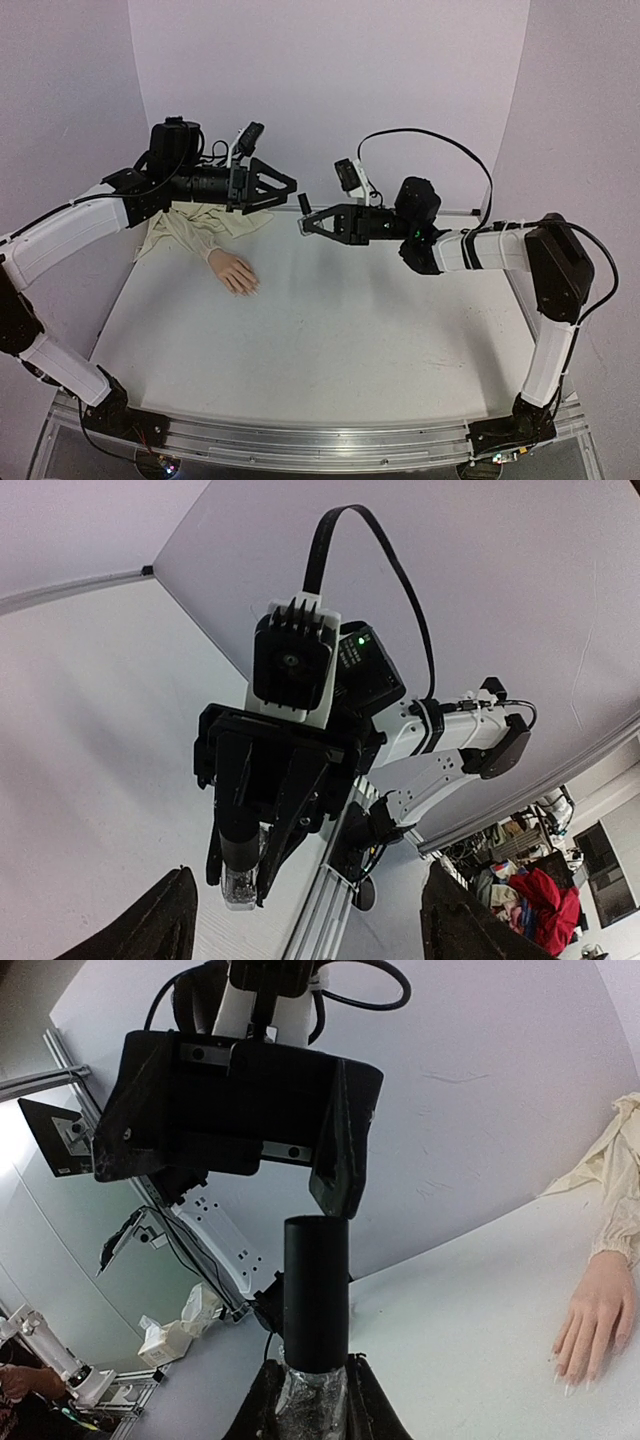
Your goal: Paint the nails
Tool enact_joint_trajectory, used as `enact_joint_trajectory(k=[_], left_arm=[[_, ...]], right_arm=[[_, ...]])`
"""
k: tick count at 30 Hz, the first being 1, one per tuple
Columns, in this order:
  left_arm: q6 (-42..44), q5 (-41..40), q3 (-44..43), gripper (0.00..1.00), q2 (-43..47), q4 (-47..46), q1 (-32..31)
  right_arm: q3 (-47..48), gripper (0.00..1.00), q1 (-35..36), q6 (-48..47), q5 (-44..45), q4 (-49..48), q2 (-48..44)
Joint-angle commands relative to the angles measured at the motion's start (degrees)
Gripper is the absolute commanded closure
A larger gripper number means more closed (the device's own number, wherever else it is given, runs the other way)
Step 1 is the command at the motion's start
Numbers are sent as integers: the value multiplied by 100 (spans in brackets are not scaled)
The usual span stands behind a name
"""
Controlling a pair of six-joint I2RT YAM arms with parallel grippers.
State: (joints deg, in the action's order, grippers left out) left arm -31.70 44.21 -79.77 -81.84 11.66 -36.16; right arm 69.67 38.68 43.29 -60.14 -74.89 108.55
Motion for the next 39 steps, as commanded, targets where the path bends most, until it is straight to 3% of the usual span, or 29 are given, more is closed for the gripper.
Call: enact_joint_trajectory(k=[1, 8, 18, 23, 27, 34, 39], left_arm=[[-183, 159, -28, 25, -134, -392, -259], [-207, -513, -271, 40, -418, -395, -585], [-108, -1492, 203, 28, 134, -384, -622], [-277, -833, -272, 44, -364, -385, -642], [-186, -753, -344, 56, -425, -384, -710], [-115, -1020, -44, 64, -315, -331, -783], [194, -1606, -179, 77, -322, 147, -928]], right_arm=[[-200, 100, 0, -232, -78, -110, -568], [-181, 100, 18, -516, -73, 331, -759], [-303, 100, 87, -1264, 171, 1260, -1141], [-118, 100, 242, -1654, 85, 1752, -1158], [-129, 100, 254, -1772, 261, 1803, -1170], [-112, 100, 252, -1834, 471, 1804, -1126], [-111, 100, 254, -1998, 781, 1976, -1205]])
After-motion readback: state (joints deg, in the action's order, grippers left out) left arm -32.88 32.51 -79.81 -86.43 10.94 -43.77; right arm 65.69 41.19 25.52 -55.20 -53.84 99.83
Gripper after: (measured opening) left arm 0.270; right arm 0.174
